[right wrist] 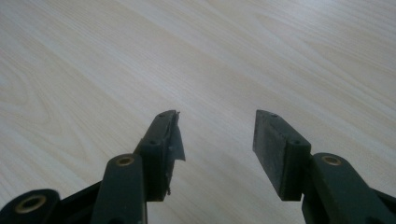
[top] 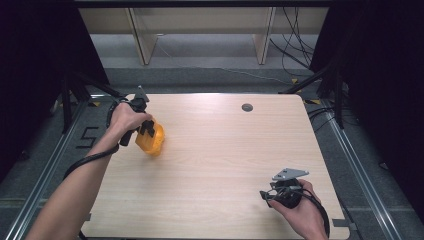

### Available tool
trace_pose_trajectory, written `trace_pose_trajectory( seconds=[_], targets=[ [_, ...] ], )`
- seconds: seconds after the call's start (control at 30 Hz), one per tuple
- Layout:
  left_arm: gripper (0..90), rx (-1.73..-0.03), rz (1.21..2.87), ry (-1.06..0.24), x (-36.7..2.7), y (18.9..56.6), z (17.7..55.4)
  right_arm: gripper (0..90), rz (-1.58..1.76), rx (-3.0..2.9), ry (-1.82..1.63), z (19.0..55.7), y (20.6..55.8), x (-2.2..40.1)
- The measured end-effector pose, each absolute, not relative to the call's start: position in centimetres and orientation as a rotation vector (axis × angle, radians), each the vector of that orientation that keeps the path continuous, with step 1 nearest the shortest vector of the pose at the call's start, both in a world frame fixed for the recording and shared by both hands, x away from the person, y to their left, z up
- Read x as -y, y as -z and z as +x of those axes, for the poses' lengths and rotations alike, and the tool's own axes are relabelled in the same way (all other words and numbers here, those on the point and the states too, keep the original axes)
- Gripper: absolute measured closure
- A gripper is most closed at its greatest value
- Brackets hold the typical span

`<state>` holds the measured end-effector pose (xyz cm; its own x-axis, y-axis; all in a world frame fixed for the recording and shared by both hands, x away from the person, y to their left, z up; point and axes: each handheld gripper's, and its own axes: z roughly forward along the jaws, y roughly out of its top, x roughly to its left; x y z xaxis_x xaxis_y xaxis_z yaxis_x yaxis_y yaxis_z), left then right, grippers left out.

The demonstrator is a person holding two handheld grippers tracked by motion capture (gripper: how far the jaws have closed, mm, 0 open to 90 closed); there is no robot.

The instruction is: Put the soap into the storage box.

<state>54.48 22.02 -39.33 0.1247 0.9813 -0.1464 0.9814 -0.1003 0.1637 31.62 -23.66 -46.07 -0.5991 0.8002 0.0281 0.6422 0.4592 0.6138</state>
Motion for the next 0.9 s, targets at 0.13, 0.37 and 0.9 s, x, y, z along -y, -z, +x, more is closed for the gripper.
trace_pose_trajectory(
  seconds=[0.13, 0.37, 0.9],
  targets=[
    [60.3, -1.923, 2.224, 0.025, -22.1, 39.2, 54.6, 50.5, 1.238, -2.442, -0.859, 31.6, 46.1, 23.6],
    [60.3, -1.956, 2.181, -0.001, -21.8, 39.9, 55.0, 50.4, 1.251, -2.442, -0.864, 31.6, 46.1, 23.6],
    [60.3, -1.955, 2.252, 0.032, -22.1, 40.6, 55.4, 50.4, 1.283, -2.438, -0.864, 31.4, 46.1, 23.5]
  ],
)
